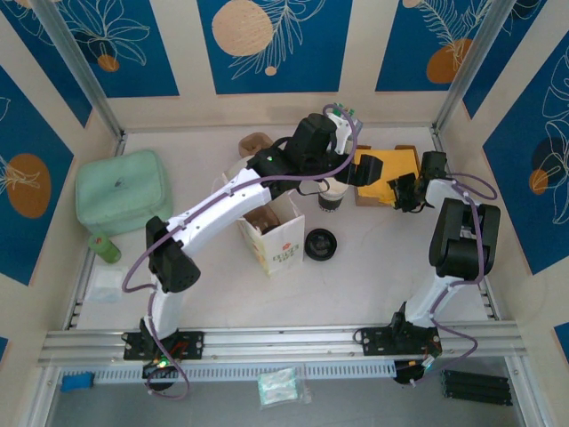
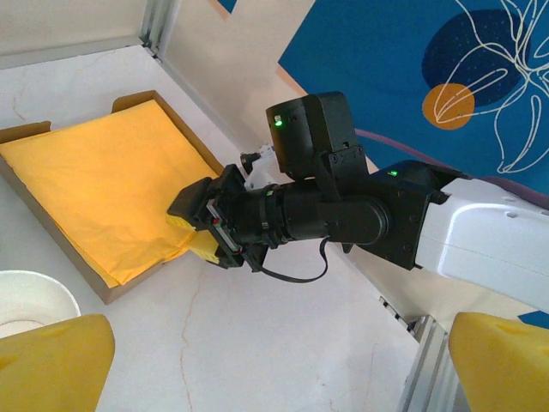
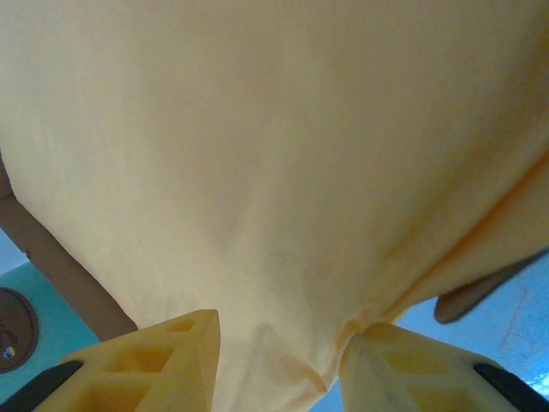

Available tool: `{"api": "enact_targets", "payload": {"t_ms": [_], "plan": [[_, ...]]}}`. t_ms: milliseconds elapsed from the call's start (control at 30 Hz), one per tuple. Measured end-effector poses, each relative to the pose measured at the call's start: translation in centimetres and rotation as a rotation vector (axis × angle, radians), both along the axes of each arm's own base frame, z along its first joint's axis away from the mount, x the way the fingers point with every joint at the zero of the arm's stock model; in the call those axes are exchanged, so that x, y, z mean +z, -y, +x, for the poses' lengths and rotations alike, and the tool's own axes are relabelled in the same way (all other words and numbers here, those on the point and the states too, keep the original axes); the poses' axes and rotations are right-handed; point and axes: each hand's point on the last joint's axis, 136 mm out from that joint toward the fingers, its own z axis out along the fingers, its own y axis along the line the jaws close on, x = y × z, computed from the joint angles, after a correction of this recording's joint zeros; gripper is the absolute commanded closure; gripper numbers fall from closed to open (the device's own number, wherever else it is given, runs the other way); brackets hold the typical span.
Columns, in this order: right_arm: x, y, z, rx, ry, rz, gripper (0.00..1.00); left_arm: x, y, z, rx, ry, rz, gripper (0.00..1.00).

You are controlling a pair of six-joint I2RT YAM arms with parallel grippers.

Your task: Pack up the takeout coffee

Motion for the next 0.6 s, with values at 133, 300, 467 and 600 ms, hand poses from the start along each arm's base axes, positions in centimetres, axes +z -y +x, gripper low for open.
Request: {"api": "enact_targets", "payload": {"t_ms": [133, 300, 467, 600], "plan": [[-0.06, -0.03, 0.0, 0.0, -0.001, 0.0, 0.65, 0.02, -0.04, 0.06, 0.001, 0.0, 0.0, 0.01], [-0.62, -0.03, 0.01, -0.003, -0.013, 0.005, 0.83, 0.02, -0.06, 0.09, 0.002, 0.0, 0.0, 0.0], [-0.9, -0.04, 0.13, 0.004, -0.013, 0.004, 1.0, 0.02, -0.06, 0.09, 0.002, 0.0, 0.0, 0.01], [-0.42, -0.07, 0.55, 0.009, 0.006, 0.008, 1.0, 0.01, -0.07, 0.1, 0.002, 0.0, 0.0, 0.01]]}}
